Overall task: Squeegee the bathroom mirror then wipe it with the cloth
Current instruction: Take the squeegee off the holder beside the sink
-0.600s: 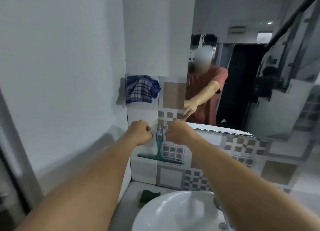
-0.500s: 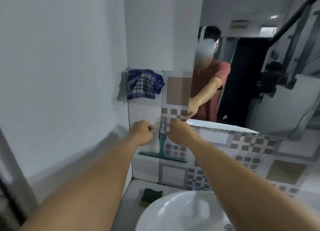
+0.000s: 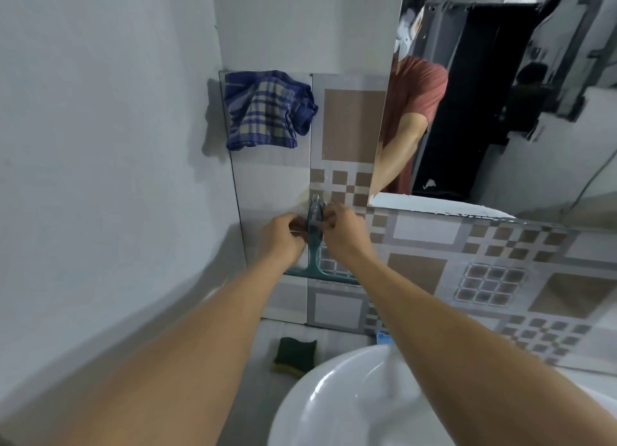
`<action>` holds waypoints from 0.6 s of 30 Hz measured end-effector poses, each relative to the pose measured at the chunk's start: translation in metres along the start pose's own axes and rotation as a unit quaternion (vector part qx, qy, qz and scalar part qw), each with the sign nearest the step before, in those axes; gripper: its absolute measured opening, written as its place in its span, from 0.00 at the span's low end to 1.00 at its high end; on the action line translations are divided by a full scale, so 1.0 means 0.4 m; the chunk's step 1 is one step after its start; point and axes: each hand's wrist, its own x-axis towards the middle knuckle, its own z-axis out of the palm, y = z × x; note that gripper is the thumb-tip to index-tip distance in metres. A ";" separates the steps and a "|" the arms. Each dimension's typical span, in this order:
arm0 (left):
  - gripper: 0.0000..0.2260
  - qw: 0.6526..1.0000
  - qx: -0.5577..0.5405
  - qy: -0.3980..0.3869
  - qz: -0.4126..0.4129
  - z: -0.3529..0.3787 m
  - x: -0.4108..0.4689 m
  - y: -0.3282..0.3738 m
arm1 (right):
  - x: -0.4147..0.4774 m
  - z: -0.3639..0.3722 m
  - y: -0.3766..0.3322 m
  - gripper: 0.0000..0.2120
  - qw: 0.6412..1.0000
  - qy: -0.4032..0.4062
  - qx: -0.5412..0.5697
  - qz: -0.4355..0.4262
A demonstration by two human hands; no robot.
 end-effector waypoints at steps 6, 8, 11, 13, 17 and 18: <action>0.11 0.996 -0.069 0.049 0.001 0.007 0.000 0.005 | -0.007 -0.005 -0.005 0.10 0.997 0.023 0.071 -0.001; 0.12 0.995 -0.082 0.056 0.017 0.003 -0.005 0.015 | -0.011 -0.011 -0.011 0.11 0.995 0.031 0.096 -0.007; 0.12 0.993 -0.095 0.053 0.041 -0.002 -0.011 0.020 | -0.016 -0.020 -0.021 0.09 0.991 0.039 0.124 -0.013; 0.12 0.991 -0.105 0.056 0.056 -0.006 -0.018 0.023 | -0.021 -0.029 -0.030 0.08 0.990 0.045 0.134 -0.014; 0.11 0.986 -0.111 0.074 0.095 -0.021 -0.033 0.039 | -0.034 -0.052 -0.051 0.08 0.987 0.047 0.149 -0.023; 0.11 0.985 -0.111 0.078 0.105 -0.026 -0.037 0.046 | -0.038 -0.059 -0.055 0.07 0.987 0.048 0.152 -0.026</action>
